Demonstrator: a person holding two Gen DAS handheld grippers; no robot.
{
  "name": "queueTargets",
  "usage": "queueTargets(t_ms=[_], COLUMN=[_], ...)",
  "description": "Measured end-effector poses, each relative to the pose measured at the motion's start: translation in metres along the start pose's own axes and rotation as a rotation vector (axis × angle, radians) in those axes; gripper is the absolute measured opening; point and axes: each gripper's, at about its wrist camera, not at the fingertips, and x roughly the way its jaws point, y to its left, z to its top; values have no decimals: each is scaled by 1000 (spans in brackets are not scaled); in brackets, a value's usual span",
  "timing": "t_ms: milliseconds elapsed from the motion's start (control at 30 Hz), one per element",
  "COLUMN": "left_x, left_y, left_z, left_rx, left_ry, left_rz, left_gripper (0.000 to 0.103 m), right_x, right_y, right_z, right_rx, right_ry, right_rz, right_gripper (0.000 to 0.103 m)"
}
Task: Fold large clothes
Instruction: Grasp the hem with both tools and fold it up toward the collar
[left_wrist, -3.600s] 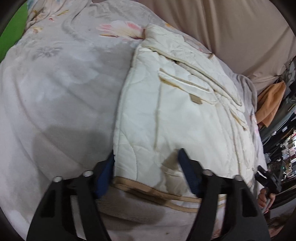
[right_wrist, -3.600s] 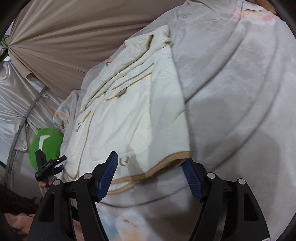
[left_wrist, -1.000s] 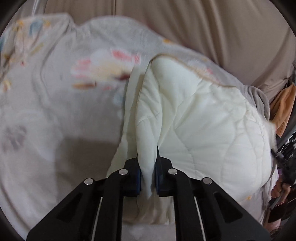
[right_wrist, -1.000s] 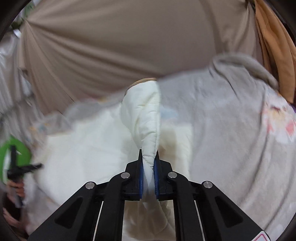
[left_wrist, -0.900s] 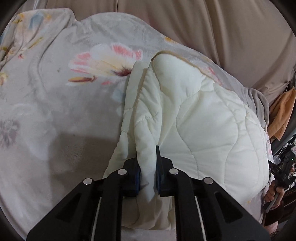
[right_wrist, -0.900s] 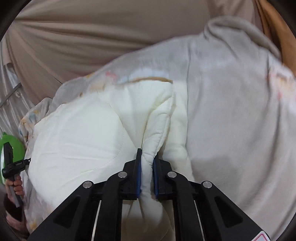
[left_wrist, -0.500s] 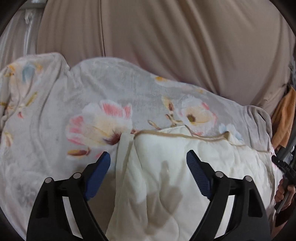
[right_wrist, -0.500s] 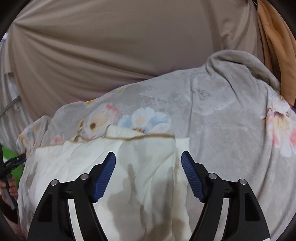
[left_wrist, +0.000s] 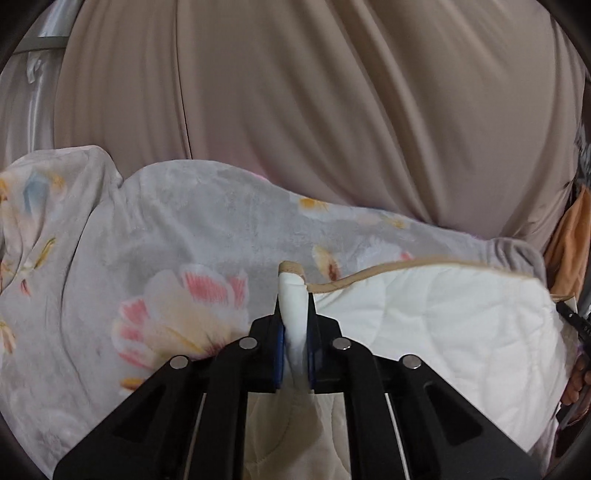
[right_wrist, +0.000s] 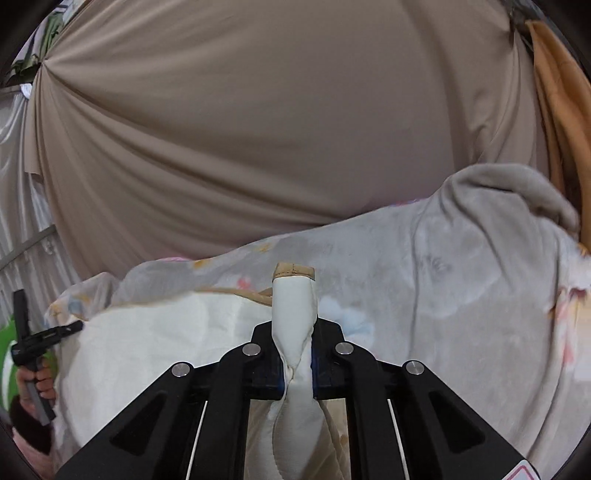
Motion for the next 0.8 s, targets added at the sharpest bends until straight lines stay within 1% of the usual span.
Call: queueTargets(t_ms=[67, 133, 200, 233, 300, 400, 567, 700, 800], left_x=[26, 55, 77, 84, 88, 93, 98, 102, 101], left_y=[2, 5, 10, 13, 16, 16, 18, 21, 17], left_z=[-7, -23, -39, -45, -50, -58, -64, -65, -64], left_rx=[6, 20, 19, 16, 11, 22, 10, -6, 12], left_ry=[65, 132, 183, 198, 197, 195, 196, 206, 202], left_rz=[25, 64, 80, 82, 84, 95, 94, 83, 101], left_gripper=[8, 8, 9, 9, 9, 10, 12, 14, 16], right_x=[28, 59, 78, 83, 84, 93, 103, 109, 107], right_y=[-14, -25, -32, -33, -30, -26, -29, -33, -39], right_z=[-12, -33, -50, -52, -55, -63, -68, -69, -65], right_rx=[24, 26, 37, 37, 10, -22, -21, -8, 26], right_ry=[78, 172, 237, 253, 264, 311, 360, 389, 386], right_rz=[-42, -99, -122, -128, -146, -173, -171, -147, -100], right_gripper=[8, 8, 8, 8, 8, 9, 9, 12, 17])
